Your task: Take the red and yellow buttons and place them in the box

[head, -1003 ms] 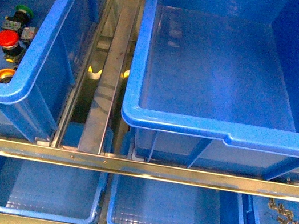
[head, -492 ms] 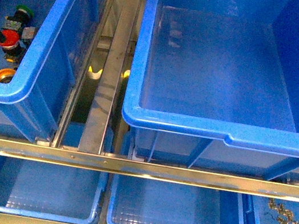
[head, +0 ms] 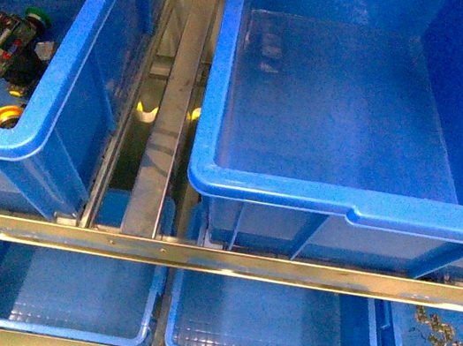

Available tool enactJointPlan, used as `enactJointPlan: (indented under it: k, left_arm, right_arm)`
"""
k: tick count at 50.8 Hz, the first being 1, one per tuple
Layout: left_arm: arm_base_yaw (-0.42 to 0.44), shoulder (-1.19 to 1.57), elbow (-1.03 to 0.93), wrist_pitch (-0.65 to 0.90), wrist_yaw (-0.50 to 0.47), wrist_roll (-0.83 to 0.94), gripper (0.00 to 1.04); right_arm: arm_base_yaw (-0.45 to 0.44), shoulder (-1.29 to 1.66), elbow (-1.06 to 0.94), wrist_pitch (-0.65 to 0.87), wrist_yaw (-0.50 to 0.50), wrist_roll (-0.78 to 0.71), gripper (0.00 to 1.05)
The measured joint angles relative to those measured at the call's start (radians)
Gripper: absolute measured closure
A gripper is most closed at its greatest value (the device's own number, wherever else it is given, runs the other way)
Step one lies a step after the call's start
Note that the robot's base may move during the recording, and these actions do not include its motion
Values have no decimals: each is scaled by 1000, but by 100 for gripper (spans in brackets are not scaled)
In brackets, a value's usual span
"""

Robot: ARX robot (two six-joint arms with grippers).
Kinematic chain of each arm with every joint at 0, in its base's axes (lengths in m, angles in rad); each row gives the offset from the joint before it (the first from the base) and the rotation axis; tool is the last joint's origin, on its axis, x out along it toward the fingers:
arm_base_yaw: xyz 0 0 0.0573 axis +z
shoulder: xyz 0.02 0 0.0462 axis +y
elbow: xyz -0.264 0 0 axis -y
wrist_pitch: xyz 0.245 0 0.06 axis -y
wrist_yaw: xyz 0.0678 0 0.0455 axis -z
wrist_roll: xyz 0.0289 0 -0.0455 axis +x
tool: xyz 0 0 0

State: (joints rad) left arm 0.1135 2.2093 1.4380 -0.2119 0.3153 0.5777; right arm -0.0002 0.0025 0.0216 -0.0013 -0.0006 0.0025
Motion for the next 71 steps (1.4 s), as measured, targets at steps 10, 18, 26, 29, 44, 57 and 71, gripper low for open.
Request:
enactJointPlan:
  k: [10,18,26,29,44,57,71]
  left_arm:
    - [15,32,10,0,-2,0,8]
    - [18,37,28,3,-2,-4,8]
    - [12,38,37,7,2,-19,8]
    - [9,38,37,8,6,-23,8]
    - [-1,47,37,11,15,-46,12]
    - [2,52,23,33,15,-79,51]
    - [25,27,-20,97,40,-178,70]
  right_arm:
    - [0,0,0,0,0,0,6]
    - [0,0,0,0,0,0,6]
    - [0,0,0,0,0,0,6]
    - [0,0,0,0,0,0,6]
    - [0,0,0,0,0,0,6]
    - [0,0,0,0,0,0,6]
    - [0,0,0,0,0,0,6]
